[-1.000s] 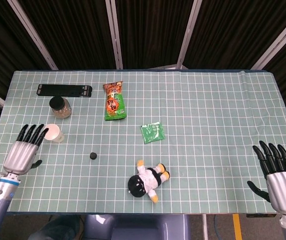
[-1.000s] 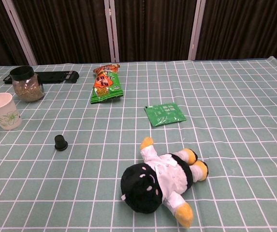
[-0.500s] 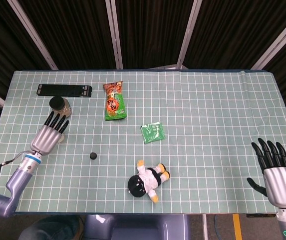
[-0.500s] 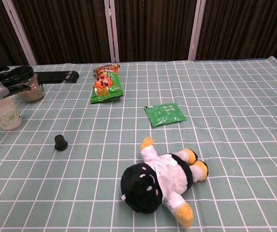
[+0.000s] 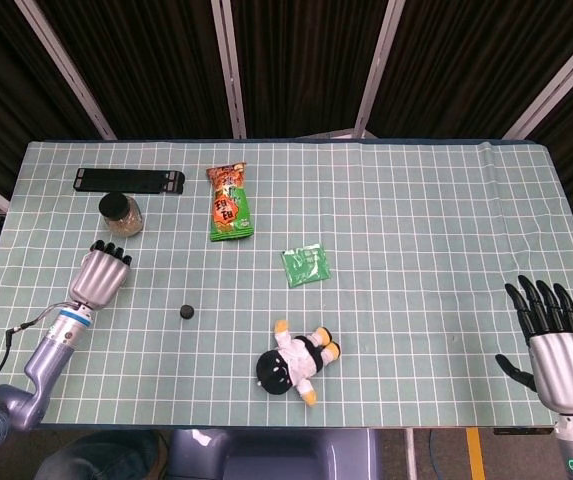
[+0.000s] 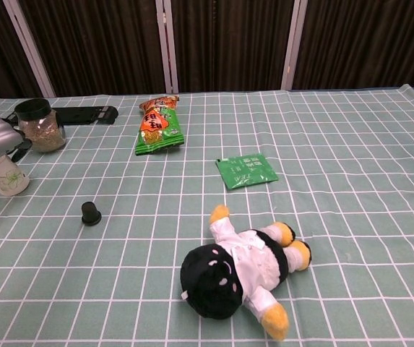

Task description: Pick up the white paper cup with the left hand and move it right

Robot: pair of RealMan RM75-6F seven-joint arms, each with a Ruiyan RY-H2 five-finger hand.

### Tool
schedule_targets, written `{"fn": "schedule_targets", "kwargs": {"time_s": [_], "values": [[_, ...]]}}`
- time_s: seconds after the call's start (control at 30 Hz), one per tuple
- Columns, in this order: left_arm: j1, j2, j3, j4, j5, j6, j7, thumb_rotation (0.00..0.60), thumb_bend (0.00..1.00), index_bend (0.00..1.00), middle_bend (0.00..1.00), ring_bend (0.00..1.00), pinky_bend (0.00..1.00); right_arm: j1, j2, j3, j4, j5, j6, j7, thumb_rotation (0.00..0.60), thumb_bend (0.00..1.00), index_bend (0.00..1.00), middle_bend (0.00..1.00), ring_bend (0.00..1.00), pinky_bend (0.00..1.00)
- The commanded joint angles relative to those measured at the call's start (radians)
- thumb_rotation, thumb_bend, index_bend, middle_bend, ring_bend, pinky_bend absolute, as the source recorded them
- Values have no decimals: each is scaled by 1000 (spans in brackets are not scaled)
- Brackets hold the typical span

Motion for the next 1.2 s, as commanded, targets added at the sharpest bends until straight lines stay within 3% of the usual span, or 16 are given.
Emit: {"fn": "schedule_targets", "kwargs": {"time_s": [0.03,0.13,0.3,0.37,0.4,0.5,0.87,0.97,1.03,1.1,1.2], "values": [[15,24,-16,-44,-20,26,-54,600,1,525,458,395,429,0,1,-1,-1,-2,2,3,600,0,0,0,0,0],[30,52,-35,-111,-41,50,-139,600,1,524,453,392,429,-1,3,-2,-2,-4,5,5,600,0,0,0,0,0],[62,129,-95,-300,-126,42,-406,600,0,524,446,387,428,-2,6,-4,-6,-9,8,8,600,0,0,0,0,0],[76,169,-127,-393,-193,-10,-566,600,0,523,446,386,428,-2,6,-6,-8,-14,11,6,600,0,0,0,0,0],[94,212,-160,-498,-300,-127,-791,600,0,521,446,384,429,-2,7,-8,-10,-25,16,1,600,0,0,0,0,0],[84,289,-160,-533,-309,-260,-968,600,1,514,441,376,426,-3,6,-10,-9,-33,20,-10,600,0,0,0,0,0],[77,240,-127,-448,-266,-323,-1145,600,0,491,418,353,410,-5,-5,-4,-9,-24,24,-73,600,0,0,0,0,0],[74,232,-118,-434,-254,-325,-1147,600,1,300,192,162,275,-5,-4,-4,-9,-22,23,-69,600,0,0,0,0,0],[70,229,-102,-419,-228,-319,-1134,600,1,60,17,13,84,-6,-2,-4,-10,-20,23,-64,600,0,0,0,0,0],[71,227,-92,-408,-204,-296,-1113,600,1,0,0,0,4,-6,0,-4,-10,-19,24,-60,600,0,0,0,0,0],[83,234,-82,-407,-127,-171,-1014,600,0,0,0,0,0,-8,4,-5,-13,-19,27,-50,600,0,0,0,0,0]]}}
